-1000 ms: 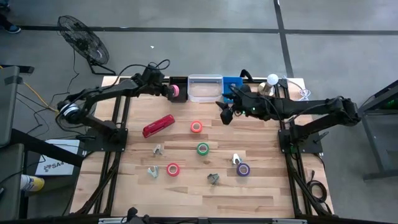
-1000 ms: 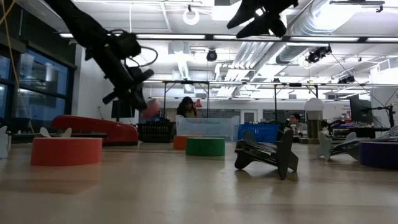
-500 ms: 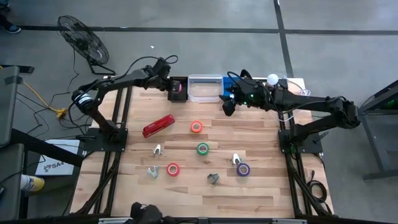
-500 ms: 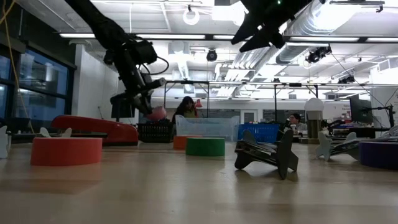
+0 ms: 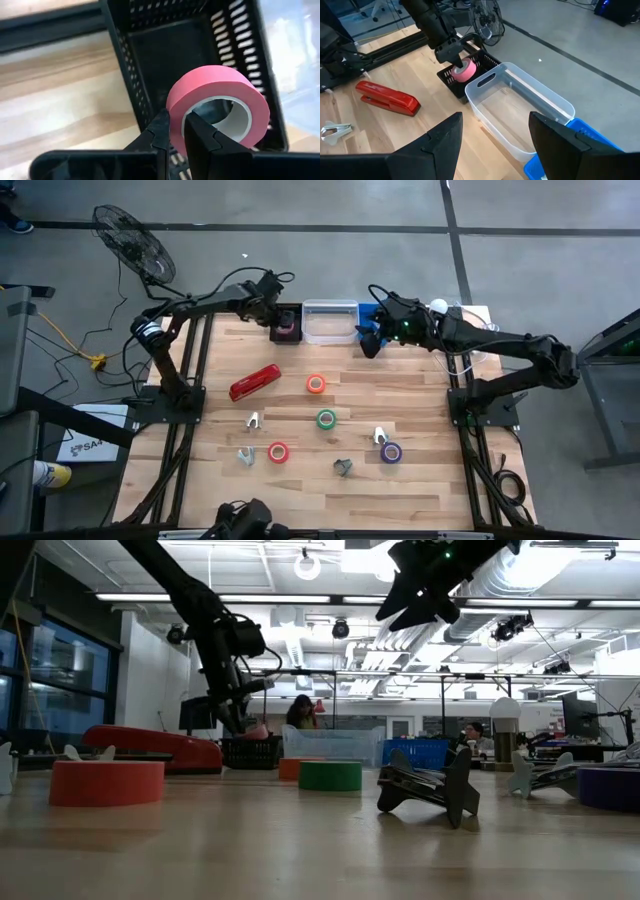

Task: Pick and place Stapler, Stapler remover, tape
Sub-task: Put the pink tape into the black bin, then put the red tape into the black bin

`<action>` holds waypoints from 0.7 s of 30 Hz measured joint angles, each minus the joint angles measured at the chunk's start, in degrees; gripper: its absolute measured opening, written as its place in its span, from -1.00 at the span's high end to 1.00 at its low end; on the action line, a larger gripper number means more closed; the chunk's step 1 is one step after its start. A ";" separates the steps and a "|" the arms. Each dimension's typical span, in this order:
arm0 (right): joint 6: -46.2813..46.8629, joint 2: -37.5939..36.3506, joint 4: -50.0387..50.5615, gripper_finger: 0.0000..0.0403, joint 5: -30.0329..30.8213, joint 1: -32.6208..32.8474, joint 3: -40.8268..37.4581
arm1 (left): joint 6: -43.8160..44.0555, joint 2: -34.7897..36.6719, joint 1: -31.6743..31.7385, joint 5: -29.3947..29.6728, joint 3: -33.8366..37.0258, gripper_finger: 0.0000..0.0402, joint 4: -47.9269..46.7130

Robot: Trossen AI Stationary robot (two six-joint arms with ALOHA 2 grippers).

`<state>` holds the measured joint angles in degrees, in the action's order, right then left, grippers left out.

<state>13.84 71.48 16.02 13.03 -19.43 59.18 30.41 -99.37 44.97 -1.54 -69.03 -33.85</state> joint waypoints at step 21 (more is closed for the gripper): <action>-1.52 0.00 0.10 -0.09 -4.91 -3.48 0.00 | -0.54 -0.33 0.00 -2.08 -0.40 0.39 -3.65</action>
<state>12.32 71.48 16.12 8.12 -22.92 59.18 29.87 -99.70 44.97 -3.62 -69.43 -37.50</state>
